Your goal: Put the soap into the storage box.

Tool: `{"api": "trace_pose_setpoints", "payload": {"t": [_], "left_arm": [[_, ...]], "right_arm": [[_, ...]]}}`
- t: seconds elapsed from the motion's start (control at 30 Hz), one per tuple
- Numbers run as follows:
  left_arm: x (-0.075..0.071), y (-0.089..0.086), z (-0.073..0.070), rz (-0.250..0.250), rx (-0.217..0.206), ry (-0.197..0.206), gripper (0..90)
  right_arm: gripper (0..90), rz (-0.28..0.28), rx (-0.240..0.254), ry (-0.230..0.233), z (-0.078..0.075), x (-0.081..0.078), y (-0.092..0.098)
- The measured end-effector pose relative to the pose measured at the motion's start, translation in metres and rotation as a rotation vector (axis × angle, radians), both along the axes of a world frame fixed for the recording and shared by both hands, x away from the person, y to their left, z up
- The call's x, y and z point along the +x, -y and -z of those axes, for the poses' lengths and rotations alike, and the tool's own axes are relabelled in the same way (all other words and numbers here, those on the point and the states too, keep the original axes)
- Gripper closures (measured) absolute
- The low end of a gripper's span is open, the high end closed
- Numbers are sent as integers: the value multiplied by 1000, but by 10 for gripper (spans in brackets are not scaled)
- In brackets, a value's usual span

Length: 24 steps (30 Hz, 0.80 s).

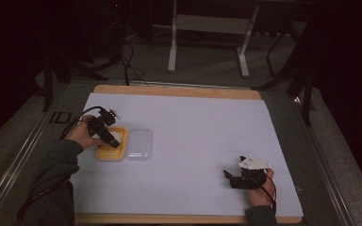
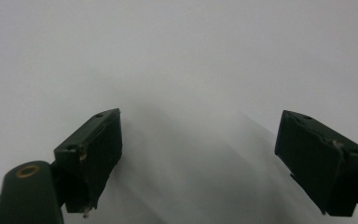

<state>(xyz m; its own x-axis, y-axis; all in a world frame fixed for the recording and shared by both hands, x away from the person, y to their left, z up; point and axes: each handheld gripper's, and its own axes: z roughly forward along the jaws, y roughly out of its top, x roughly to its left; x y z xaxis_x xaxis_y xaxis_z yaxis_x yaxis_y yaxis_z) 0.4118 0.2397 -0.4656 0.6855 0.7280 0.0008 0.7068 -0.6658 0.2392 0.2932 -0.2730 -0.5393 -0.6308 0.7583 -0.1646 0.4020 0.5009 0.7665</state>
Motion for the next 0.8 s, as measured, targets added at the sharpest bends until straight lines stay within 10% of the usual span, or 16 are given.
{"api": "trace_pose_setpoints", "payload": {"t": [0.43,0.8], "left_arm": [[-18,25,-23,83,-54,166,247],[-55,59,-2,181,-204,260,285]], "right_arm": [[146,2,1,0,0,0,0],[146,3,5,-1,0,0,0]]}}
